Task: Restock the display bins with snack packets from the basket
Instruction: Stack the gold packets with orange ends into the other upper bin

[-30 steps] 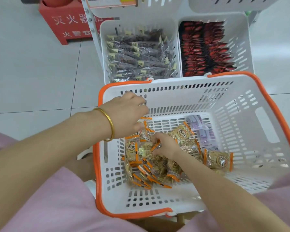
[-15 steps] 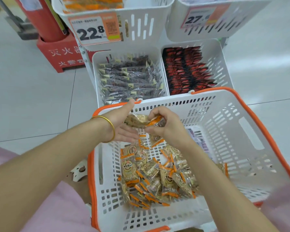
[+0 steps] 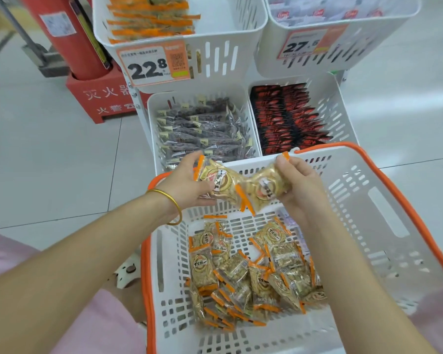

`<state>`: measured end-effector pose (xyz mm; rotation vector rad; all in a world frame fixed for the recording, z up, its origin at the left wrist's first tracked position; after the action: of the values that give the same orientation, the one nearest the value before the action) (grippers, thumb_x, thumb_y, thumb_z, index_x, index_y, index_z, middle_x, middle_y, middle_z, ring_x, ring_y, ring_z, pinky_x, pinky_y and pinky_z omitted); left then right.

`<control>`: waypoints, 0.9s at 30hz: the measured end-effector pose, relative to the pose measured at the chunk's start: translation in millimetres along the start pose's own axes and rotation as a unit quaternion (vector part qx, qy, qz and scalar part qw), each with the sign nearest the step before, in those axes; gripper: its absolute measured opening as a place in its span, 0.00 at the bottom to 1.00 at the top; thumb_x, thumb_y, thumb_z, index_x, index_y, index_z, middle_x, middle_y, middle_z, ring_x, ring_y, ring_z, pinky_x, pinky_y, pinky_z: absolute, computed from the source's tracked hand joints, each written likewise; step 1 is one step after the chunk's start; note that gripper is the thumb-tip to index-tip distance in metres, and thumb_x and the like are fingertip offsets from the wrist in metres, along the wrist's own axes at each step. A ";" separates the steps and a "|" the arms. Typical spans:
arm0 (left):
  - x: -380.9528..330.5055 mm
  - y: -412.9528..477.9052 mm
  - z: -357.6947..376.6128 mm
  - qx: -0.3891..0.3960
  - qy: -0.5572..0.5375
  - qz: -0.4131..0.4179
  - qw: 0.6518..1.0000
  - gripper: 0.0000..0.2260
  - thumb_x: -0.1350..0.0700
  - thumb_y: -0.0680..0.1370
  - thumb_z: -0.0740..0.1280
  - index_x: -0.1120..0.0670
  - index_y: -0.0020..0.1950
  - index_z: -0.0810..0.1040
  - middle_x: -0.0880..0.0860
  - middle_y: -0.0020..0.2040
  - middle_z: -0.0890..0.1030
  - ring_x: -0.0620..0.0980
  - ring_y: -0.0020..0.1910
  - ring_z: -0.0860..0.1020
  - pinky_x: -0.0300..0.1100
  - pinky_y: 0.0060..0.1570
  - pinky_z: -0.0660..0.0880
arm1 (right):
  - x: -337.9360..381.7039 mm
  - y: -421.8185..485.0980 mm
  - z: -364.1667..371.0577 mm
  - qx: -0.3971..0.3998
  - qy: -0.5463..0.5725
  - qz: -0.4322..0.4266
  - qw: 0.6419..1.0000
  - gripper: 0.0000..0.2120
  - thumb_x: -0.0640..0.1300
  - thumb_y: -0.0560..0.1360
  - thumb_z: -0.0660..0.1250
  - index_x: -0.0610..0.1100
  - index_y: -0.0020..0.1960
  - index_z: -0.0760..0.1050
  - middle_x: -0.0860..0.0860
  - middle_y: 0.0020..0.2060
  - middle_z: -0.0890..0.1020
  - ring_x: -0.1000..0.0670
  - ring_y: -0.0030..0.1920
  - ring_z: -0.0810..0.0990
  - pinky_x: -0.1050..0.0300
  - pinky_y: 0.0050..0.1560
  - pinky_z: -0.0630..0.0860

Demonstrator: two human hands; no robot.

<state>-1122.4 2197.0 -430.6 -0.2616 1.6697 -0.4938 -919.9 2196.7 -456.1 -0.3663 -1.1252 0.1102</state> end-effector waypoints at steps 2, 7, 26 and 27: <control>-0.7 -0.3 4.2 0.019 -0.005 0.001 1.000 0.26 0.69 0.77 0.63 0.51 0.70 0.64 0.60 0.64 0.73 0.55 0.51 0.80 0.49 0.47 0.81 | -11.3 -4.4 10.5 -0.025 0.017 0.020 0.999 0.08 0.45 0.72 0.70 0.46 0.38 0.72 0.52 0.32 0.79 0.54 0.32 0.77 0.58 0.41 0.75; 1.0 1.9 7.1 0.029 -0.058 -0.022 0.998 0.14 0.66 0.79 0.61 0.55 0.63 0.71 0.60 0.60 0.75 0.55 0.52 0.78 0.50 0.44 0.81 | -36.2 -10.9 17.3 -0.109 0.052 0.053 0.991 0.09 0.48 0.78 0.64 0.43 0.45 0.69 0.49 0.37 0.79 0.53 0.36 0.78 0.57 0.40 0.77; -35.2 -4.9 8.0 -0.020 0.183 0.165 0.969 0.25 0.63 0.72 0.72 0.52 0.66 0.67 0.47 0.53 0.76 0.50 0.50 0.79 0.50 0.53 0.77 | -2.9 -7.1 35.3 0.080 -0.229 -0.080 0.967 0.25 0.54 0.70 0.72 0.56 0.65 0.71 0.59 0.62 0.76 0.57 0.64 0.73 0.52 0.63 0.70; -38.0 -6.0 8.4 -0.018 0.164 0.171 0.971 0.27 0.63 0.72 0.72 0.51 0.67 0.66 0.47 0.55 0.75 0.52 0.51 0.80 0.52 0.52 0.78 | -1.2 -6.0 37.4 0.122 -0.242 -0.063 0.960 0.26 0.55 0.68 0.73 0.56 0.65 0.73 0.57 0.61 0.78 0.56 0.63 0.75 0.51 0.62 0.71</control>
<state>-1108.7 2207.1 -395.1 0.0901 1.9977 -0.2538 -954.5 2199.4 -441.0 -0.0424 -1.5965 0.2330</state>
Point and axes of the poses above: each hand's wrist, its own y-axis towards the middle knuckle, its own z-axis out of the palm, x = y × z, the point moved 7 cm from there along y, towards the middle knuckle
